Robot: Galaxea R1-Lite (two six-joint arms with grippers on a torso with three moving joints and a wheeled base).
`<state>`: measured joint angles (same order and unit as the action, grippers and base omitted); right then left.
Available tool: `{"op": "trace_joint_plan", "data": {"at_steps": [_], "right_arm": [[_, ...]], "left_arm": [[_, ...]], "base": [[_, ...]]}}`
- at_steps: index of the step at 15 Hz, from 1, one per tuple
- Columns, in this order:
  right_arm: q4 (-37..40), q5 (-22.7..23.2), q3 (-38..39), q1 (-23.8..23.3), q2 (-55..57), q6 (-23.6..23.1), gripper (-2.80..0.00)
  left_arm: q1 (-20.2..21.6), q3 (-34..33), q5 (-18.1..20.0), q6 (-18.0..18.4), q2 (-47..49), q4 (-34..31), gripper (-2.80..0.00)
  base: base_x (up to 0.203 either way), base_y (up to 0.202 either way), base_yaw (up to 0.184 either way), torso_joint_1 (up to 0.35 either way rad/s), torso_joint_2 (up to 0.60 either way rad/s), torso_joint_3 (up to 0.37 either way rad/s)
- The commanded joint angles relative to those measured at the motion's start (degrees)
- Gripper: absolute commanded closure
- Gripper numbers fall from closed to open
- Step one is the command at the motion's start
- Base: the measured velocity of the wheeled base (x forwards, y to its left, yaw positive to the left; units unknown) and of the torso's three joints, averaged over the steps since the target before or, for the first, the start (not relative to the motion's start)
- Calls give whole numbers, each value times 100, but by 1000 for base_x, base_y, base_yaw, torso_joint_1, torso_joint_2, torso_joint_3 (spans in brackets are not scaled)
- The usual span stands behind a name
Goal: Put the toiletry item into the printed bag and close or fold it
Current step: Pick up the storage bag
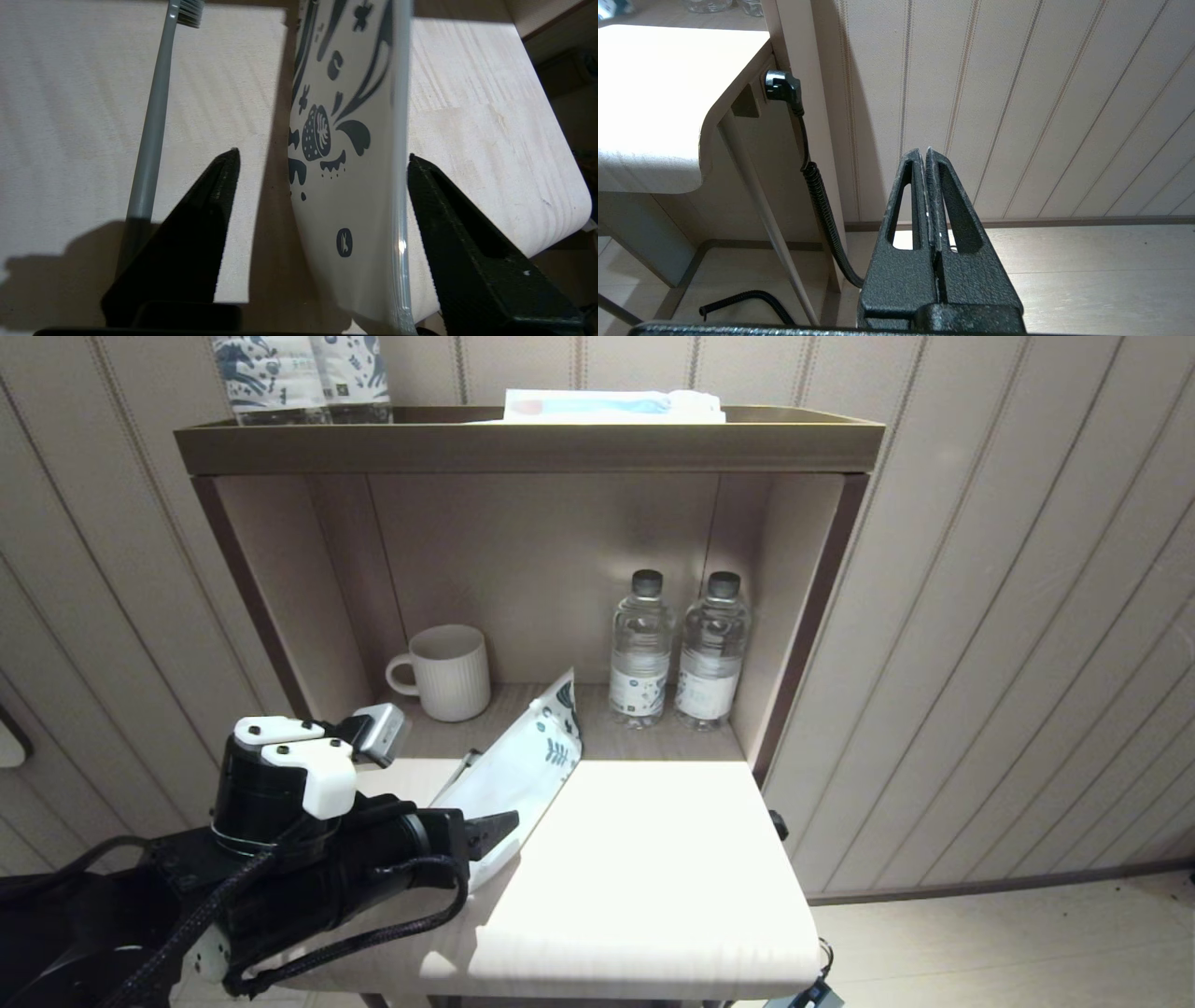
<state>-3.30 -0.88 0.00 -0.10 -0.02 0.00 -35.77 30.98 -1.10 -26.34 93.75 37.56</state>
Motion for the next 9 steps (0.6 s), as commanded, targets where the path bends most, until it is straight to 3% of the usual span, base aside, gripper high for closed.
{"op": "trace_joint_plan", "data": {"at_steps": [1, 9], "right_arm": [[-4, 0, 0, 1, 2, 0, 0], [-4, 0, 0, 1, 2, 0, 0]], "left_arm": [[0, 5, -5, -19, 3, 23, 0], [0, -26, -5, -12, -214, 15, 0]], "base": [[0, 0, 0, 0, 0, 0], [0, 0, 0, 0, 0, 0]]}}
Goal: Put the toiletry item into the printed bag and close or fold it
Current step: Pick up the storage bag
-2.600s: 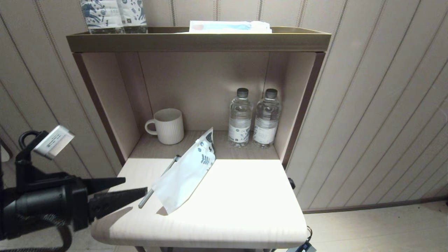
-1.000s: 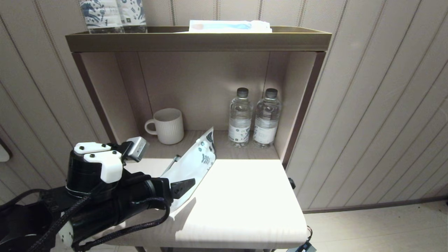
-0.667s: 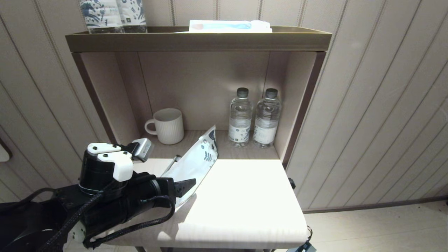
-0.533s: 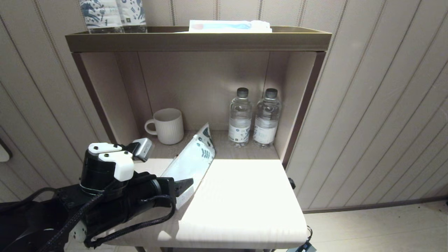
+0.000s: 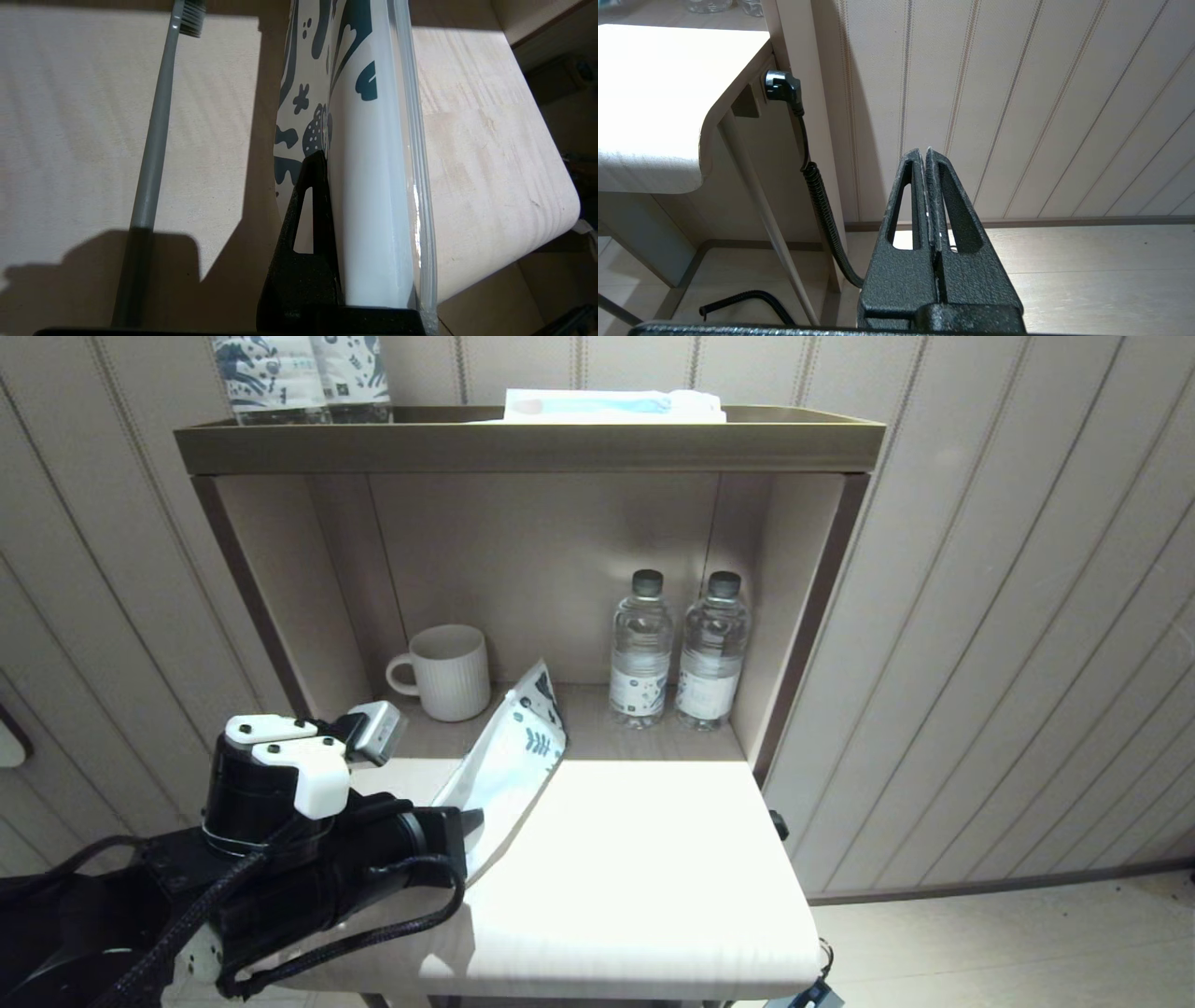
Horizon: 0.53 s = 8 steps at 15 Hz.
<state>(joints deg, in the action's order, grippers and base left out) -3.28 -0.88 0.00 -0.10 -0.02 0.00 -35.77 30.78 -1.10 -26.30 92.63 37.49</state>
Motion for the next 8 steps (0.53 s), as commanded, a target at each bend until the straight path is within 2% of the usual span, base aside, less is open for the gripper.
{"op": "trace_joint_plan", "data": {"at_steps": [1, 4, 5, 7, 8], "right_arm": [[-6, 0, 0, 1, 2, 0, 0], [-6, 0, 0, 1, 2, 0, 0], [-6, 0, 0, 1, 2, 0, 0], [-6, 0, 0, 1, 2, 0, 0], [-6, 0, 0, 1, 2, 0, 0]], "left_arm": [[0, 1, -4, -9, -199, 16, 0], [-5, 73, 24, 71, -773, -64, 0], [-7, 112, 100, 198, -1111, -164, 0], [-8, 290, 420, 709, -1868, -744, 0], [-11, 595, 620, 869, -2251, -1358, 0]], "base": [[0, 0, 0, 0, 0, 0], [0, 0, 0, 0, 0, 0], [0, 0, 0, 0, 0, 0], [0, 0, 0, 0, 0, 0], [0, 0, 0, 0, 0, 0]]}}
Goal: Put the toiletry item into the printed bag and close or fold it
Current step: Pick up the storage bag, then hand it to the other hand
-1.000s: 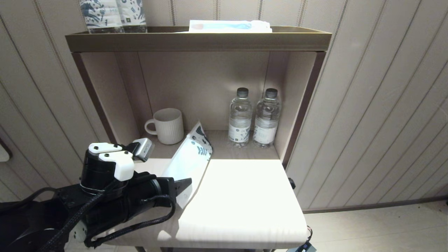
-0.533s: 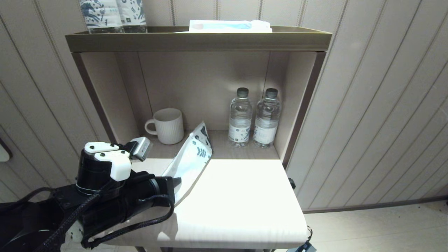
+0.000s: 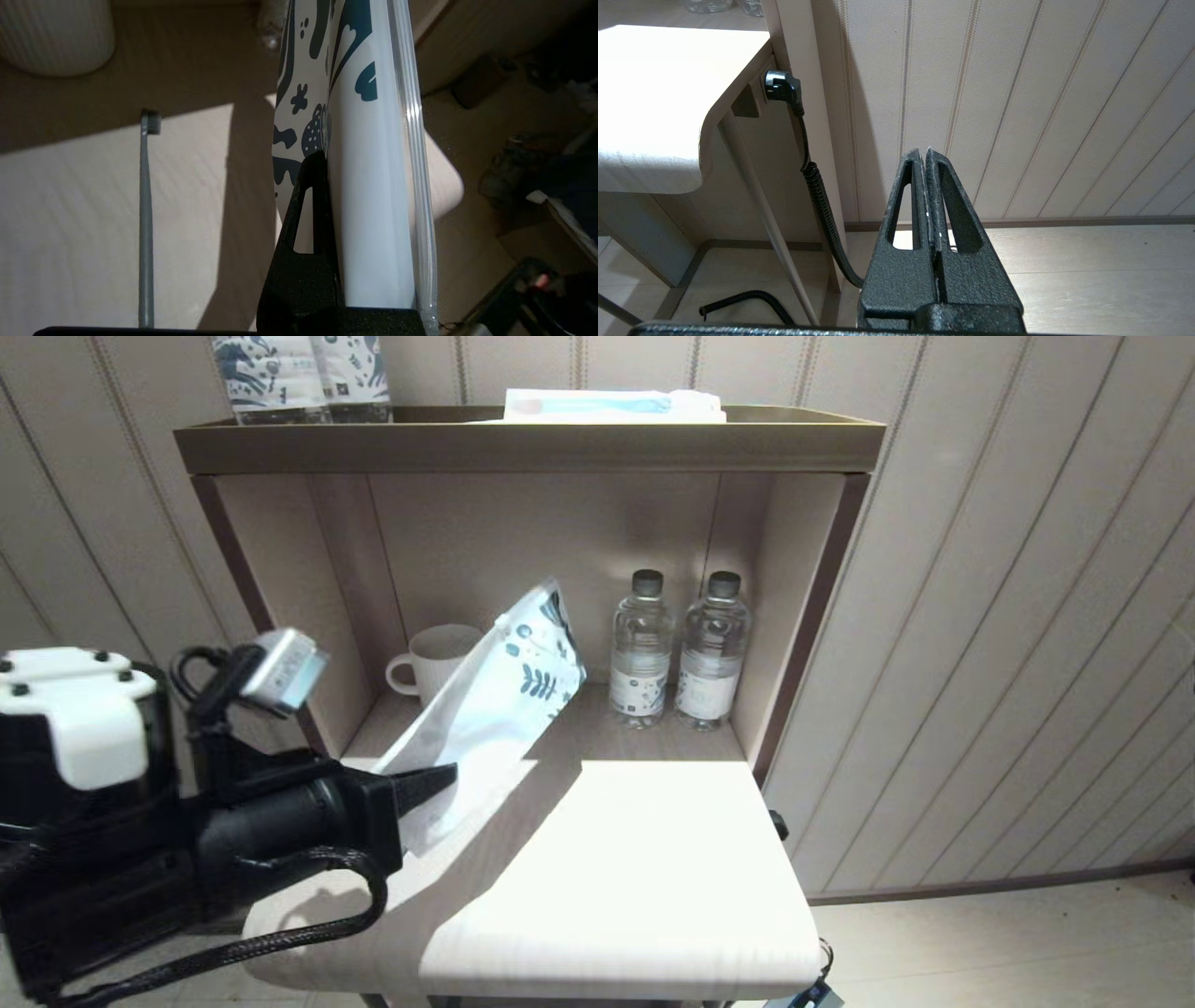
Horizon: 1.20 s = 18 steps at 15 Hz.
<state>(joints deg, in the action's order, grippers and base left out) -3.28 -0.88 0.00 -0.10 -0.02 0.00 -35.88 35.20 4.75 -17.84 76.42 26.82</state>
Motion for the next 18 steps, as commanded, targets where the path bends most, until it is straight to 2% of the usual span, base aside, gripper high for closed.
{"op": "trace_joint_plan", "data": {"at_steps": [1, 2, 3, 4, 5, 8, 9, 11, 15, 16, 18], "right_arm": [[-6, 0, 0, 1, 2, 0, 0], [-6, 0, 0, 1, 2, 0, 0], [-6, 0, 0, 1, 2, 0, 0], [-6, 0, 0, 1, 2, 0, 0], [-6, 0, 0, 1, 2, 0, 0], [-6, 0, 0, 1, 2, 0, 0], [-6, 0, 0, 1, 2, 0, 0], [-9, 26, 0, 1, 11, -35, 0], [-6, 26, 0, -8, 2, 9, 0], [-6, 26, 0, -8, 2, 10, 0], [-6, 26, 0, -8, 2, -26, 0]], "left_arm": [[-5, 612, 296, 112, -894, -1061, 0], [-9, 1122, 778, 184, -1184, -1969, 0], [-8, 1492, 1488, 267, -1403, -2613, 0], [-9, 1686, 2017, 485, -1553, -3010, 0], [-10, 1711, 2212, 944, -1562, -3193, 0], [-106, 1666, 3034, 1883, -1247, -4148, 0], [-117, 1620, 3165, 2281, -1109, -4311, 0], [-121, 1426, 3218, 2835, -892, -4380, 0], [-125, 1284, 3209, 3531, -407, -4386, 0], [-125, 1276, 3112, 3798, -274, -4357, 0], [-144, 1330, 2584, 3949, -164, -4022, 0]], "base": [[0, 0, 0, 0, 0, 0], [0, 0, 0, 0, 0, 0], [0, 0, 0, 0, 0, 0], [0, 0, 0, 0, 0, 0], [0, 0, 0, 0, 0, 0], [0, 0, 0, 0, 0, 0], [0, 0, 0, 0, 0, 0], [0, 0, 0, 0, 0, 0], [0, 0, 0, 0, 0, 0], [0, 0, 0, 0, 0, 0], [0, 0, 0, 0, 0, 0]]}}
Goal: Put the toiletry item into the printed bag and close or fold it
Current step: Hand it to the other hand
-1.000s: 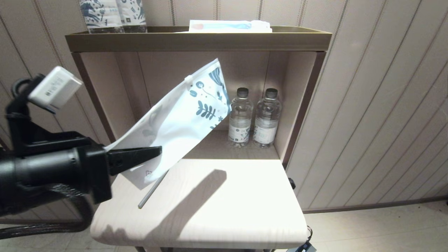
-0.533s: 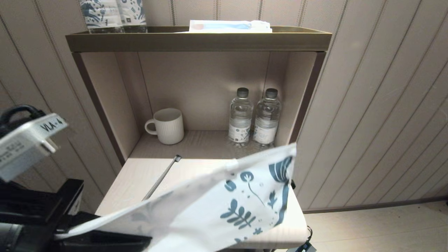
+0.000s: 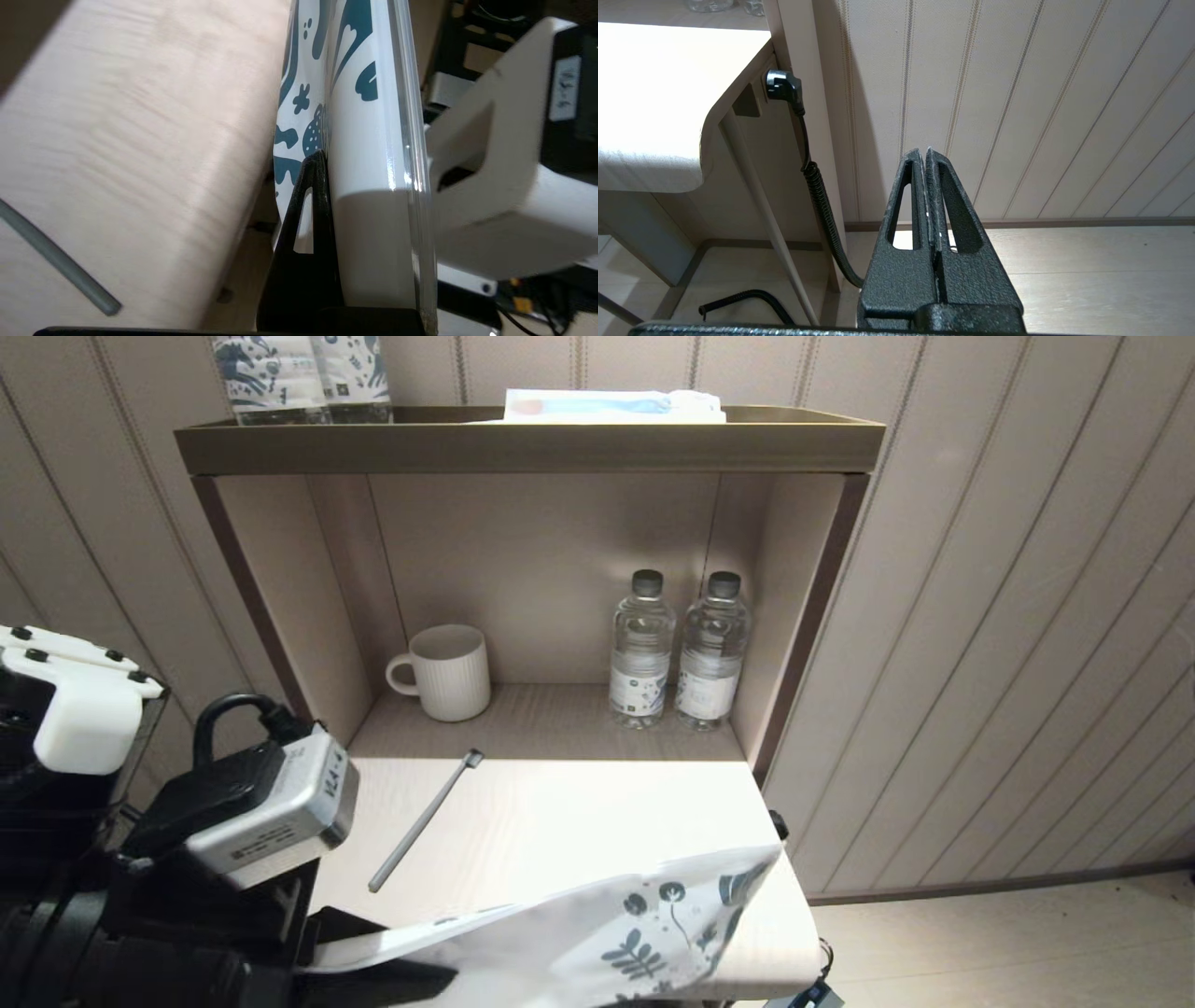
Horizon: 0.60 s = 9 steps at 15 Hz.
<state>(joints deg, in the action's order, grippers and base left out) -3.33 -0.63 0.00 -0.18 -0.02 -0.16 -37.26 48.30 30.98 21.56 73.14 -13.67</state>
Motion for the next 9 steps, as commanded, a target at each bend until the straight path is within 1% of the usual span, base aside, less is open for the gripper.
{"op": "trace_joint_plan", "data": {"at_steps": [1, 3, 5, 6, 7, 8, 9], "right_arm": [[-1, 11, 0, 1, 2, -11, 0], [53, 27, 0, 4, 9, -14, 0], [236, 15, -11, 9, 2, -37, 0], [427, 51, -209, 8, 7, -38, 0], [693, 176, -623, 5, 24, -26, 0], [1109, 415, -1259, 2, 47, -12, 0], [1627, 716, -2094, 1, 155, 30, 0]], "left_arm": [[-8, 49, -121, 52, 233, 420, 0], [-5, 82, -245, 139, 319, 980, 0], [-9, 162, -320, 208, 348, 1077, 0], [-4, 135, -315, 208, 352, 1085, 0], [-9, 78, -312, 208, 359, 1091, 0], [-9, 19, -278, 211, 359, 1087, 0], [-9, -26, -239, 226, 368, 1091, 0]], "base": [[0, 0, 0, 0, 0, 0], [0, 0, 0, 0, 0, 0], [0, 0, 0, 0, 0, 0], [0, 0, 0, 0, 0, 0], [0, 0, 0, 0, 0, 0], [0, 0, 0, 0, 0, 0], [0, 0, 0, 0, 0, 0]]}}
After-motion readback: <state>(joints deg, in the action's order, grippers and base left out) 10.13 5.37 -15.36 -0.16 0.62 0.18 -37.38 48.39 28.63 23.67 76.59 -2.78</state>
